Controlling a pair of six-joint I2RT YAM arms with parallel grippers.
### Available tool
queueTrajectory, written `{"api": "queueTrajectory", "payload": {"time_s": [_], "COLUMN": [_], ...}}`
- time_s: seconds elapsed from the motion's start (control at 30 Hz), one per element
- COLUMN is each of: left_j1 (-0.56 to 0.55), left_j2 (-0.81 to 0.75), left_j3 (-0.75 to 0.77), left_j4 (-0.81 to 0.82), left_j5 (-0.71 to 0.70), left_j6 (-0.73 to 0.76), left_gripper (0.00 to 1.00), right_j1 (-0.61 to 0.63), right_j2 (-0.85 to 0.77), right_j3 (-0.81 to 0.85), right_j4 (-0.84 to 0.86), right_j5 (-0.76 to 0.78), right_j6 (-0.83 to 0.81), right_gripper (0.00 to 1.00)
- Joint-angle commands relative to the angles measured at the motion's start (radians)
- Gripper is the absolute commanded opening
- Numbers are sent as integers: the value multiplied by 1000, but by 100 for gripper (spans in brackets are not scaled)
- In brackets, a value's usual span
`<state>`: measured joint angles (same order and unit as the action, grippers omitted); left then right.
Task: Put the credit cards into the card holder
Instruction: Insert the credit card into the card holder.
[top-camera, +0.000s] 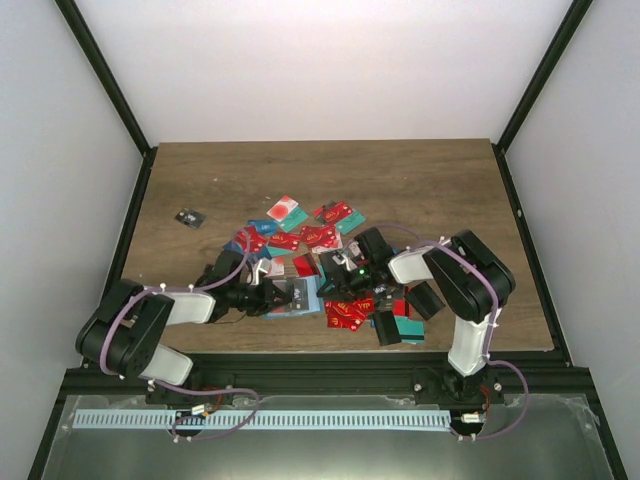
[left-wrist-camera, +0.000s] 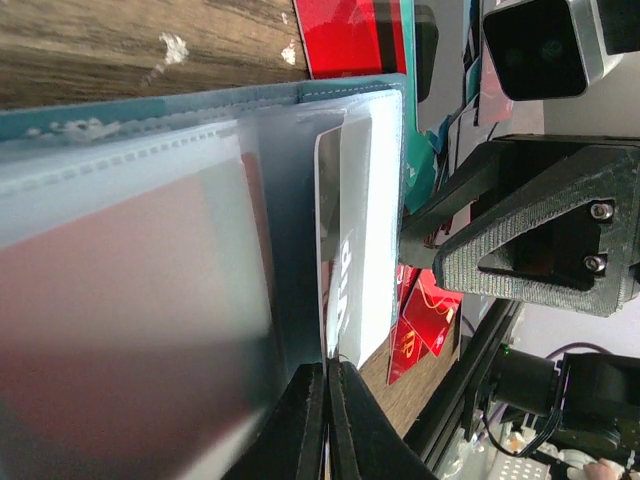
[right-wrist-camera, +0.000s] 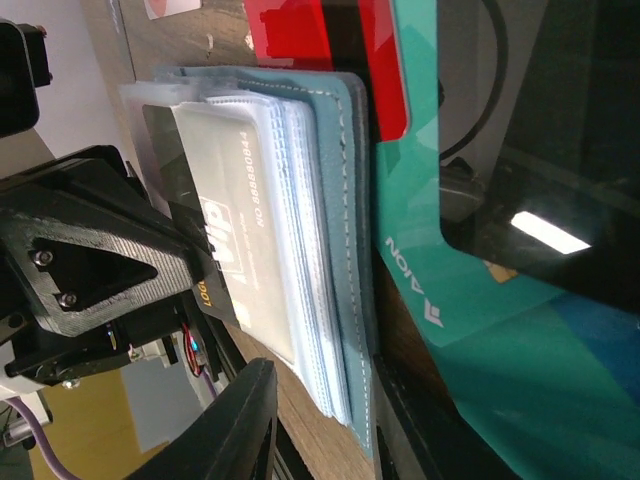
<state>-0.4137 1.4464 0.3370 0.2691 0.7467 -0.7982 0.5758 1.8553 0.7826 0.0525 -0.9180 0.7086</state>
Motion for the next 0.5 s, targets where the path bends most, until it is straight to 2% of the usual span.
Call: {"api": "queueTrajectory", "payload": {"time_s": [0.0,0.47], "left_j1": [-16,-34], "left_j2": [38,105], "left_j3": [-13,18], "left_j4": [57,65], "left_j5": [17,23], "left_j6": [-1,-13], "left_gripper": [4,4], "right_j1": [31,45], "right_j2": [37,57], "right_j3": [6,30], "right_j4": [8,23], "right_j5": [25,25], "right_j6": [25,52], "right_gripper": [29,27]}}
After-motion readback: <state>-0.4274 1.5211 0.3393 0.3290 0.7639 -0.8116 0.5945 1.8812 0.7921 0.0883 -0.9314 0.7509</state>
